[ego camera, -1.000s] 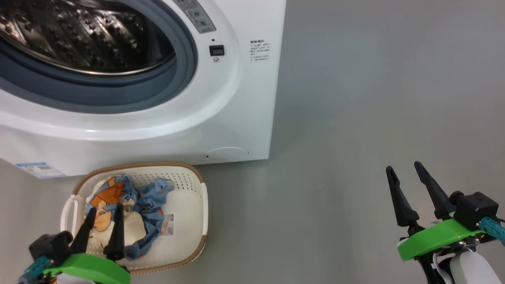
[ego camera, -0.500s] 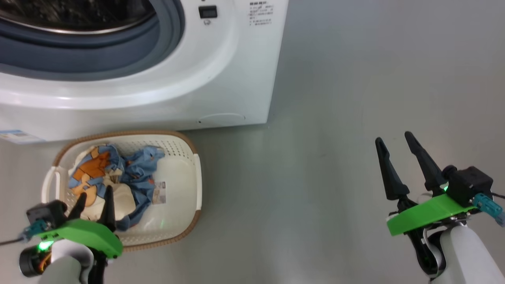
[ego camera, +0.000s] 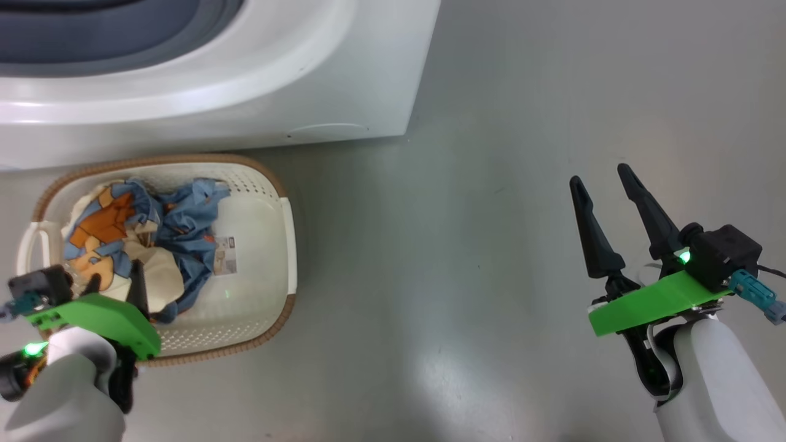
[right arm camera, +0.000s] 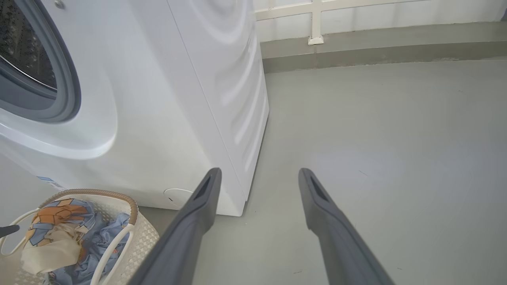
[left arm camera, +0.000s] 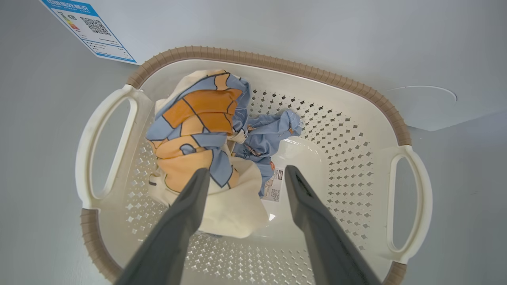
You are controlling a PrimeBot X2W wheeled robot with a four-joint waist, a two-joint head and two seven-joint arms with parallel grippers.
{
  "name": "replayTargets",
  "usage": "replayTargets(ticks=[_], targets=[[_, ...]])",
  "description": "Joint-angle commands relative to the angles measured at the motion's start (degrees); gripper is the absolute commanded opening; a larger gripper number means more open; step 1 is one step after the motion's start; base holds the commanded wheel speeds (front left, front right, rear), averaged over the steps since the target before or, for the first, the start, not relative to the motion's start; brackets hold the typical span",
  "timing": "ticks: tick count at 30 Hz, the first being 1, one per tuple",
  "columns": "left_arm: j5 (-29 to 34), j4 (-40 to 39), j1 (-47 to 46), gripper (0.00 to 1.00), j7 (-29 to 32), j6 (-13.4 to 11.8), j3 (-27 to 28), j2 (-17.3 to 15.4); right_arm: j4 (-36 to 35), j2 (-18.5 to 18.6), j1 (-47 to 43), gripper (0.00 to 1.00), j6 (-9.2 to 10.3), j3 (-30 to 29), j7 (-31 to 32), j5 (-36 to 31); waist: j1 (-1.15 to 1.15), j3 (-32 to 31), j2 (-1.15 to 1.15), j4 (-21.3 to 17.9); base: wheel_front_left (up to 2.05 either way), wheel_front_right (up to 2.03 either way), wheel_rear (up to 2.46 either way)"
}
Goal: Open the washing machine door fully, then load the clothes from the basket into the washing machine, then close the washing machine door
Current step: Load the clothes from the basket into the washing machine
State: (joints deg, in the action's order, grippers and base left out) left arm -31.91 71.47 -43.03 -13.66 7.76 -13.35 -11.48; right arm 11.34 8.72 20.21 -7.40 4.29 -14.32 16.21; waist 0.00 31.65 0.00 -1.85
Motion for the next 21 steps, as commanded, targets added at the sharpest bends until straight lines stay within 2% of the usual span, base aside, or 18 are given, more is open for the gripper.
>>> replayTargets(ticks=[1, 9, 16, 21], targets=[[-0.6, 0.5, -0.9, 1.0, 0.2, -0.4, 1.1, -3.4, -1.7, -0.5, 0.2, 1.0, -0.09, 1.4, -0.7, -0.5, 0.0, 2.0, 0.0, -0.6, 0.0, 0.0, 0.0], [-1.2, 2.1, -3.4, 1.0, 3.0, -1.7, 1.2, -4.7, -2.2, -0.8, 1.6, 1.0, -0.09, 2.0, -0.7, -0.8, 0.0, 4.6, 0.0, -1.2, 0.0, 0.0, 0.0], [-1.8, 2.4, -4.9, 1.0, 4.6, -4.5, 1.5, -5.6, -2.7, -0.9, 2.6, 1.0, -0.09, 2.4, -0.7, -1.0, 0.0, 6.6, 0.0, -1.6, 0.0, 0.0, 0.0], [-2.1, 2.4, -5.9, 1.0, 5.4, -5.3, 1.6, -6.3, -3.0, -1.3, 3.1, 1.0, -0.09, 2.7, -0.7, -1.3, 0.0, 8.0, 0.0, -1.9, 0.0, 0.0, 0.0]])
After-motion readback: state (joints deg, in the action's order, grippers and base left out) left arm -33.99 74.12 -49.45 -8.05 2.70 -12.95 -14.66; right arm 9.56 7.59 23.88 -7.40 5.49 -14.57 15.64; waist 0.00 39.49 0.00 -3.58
